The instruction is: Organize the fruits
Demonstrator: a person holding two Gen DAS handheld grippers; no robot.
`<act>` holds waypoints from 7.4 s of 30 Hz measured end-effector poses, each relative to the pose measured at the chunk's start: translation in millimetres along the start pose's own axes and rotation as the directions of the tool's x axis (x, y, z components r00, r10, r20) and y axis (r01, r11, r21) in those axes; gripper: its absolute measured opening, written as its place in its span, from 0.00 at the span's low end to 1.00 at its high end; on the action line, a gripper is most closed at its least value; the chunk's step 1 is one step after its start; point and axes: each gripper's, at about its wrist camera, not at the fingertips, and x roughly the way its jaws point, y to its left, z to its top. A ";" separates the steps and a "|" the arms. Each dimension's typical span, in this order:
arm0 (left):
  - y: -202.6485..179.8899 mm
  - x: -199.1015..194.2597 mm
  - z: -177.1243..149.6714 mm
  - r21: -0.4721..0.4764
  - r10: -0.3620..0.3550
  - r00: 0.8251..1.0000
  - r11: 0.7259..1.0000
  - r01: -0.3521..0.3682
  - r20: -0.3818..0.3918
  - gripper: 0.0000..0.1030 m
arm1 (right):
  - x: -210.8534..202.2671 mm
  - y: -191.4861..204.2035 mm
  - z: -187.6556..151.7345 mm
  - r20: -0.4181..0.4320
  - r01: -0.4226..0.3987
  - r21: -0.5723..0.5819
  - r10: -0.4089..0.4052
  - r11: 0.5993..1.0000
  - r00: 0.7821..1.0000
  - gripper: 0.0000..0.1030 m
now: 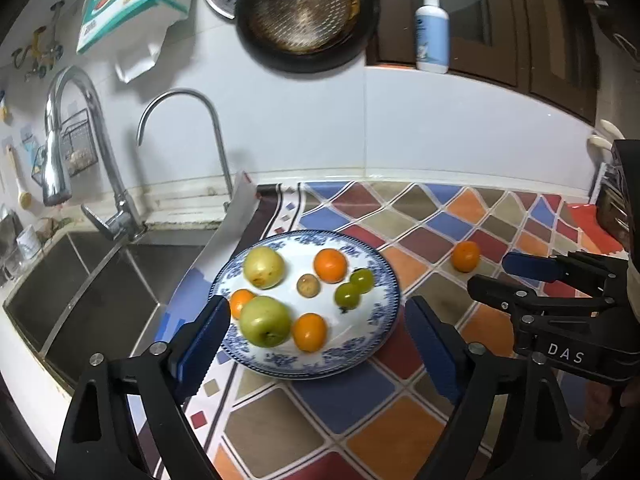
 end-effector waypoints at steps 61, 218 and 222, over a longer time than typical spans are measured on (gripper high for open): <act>-166.1 157.8 36.1 0.213 -0.237 0.959 0.940 0.267 -0.156 0.66 | 34.3 -196.9 -35.0 -0.105 0.244 0.273 -0.223 0.931 0.969 0.49; 14.7 -116.8 -42.4 0.034 -0.007 0.989 0.999 0.002 0.146 0.96 | -134.6 54.4 -62.1 0.152 0.235 0.155 -0.259 0.959 0.954 0.81; 8.0 -138.8 -52.0 0.031 -0.007 0.987 1.000 0.002 0.161 0.97 | -157.5 55.6 -75.1 0.169 0.244 0.159 -0.270 0.957 0.948 0.83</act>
